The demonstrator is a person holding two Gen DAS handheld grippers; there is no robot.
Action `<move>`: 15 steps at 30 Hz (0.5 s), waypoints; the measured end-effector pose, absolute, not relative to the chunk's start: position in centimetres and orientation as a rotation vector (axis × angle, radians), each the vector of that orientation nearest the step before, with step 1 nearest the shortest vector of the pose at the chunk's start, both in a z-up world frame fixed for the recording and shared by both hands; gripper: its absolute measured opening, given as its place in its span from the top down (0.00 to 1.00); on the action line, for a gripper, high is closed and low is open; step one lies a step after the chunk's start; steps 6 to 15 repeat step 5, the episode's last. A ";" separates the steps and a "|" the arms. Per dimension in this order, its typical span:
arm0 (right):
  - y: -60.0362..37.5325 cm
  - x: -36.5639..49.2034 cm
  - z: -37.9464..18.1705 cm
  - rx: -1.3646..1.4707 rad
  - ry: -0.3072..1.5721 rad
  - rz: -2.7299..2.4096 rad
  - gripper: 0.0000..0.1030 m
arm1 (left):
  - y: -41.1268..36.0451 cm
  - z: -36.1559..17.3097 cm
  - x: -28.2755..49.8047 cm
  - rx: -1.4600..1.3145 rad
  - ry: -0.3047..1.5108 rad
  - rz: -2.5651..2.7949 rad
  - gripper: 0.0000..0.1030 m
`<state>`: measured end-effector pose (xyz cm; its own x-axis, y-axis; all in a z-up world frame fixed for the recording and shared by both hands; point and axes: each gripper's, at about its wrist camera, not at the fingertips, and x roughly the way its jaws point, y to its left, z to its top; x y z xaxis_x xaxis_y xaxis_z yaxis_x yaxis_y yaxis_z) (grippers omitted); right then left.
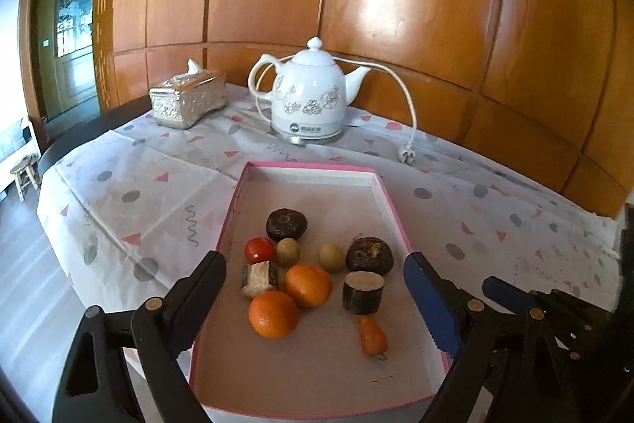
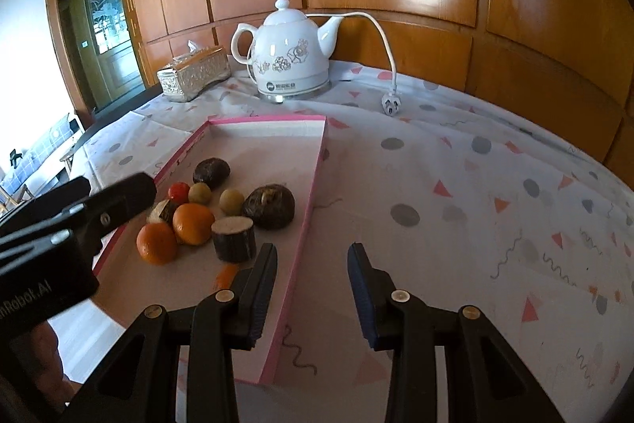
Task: Organize fruits
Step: 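Open both grippers and withdraw them from the tray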
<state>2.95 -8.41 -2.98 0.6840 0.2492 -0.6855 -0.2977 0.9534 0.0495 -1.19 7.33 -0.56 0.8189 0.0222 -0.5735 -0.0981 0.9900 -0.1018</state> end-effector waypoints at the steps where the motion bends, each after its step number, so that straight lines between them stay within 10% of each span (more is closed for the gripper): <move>1: -8.5 2.8 -3.0 -0.068 0.758 0.303 0.64 | 7.2 -0.5 -1.3 -0.121 0.603 0.060 0.12; 15: -8.8 2.3 -3.1 -0.063 0.758 0.291 0.64 | 6.7 -0.1 -1.6 -0.101 0.592 0.063 0.11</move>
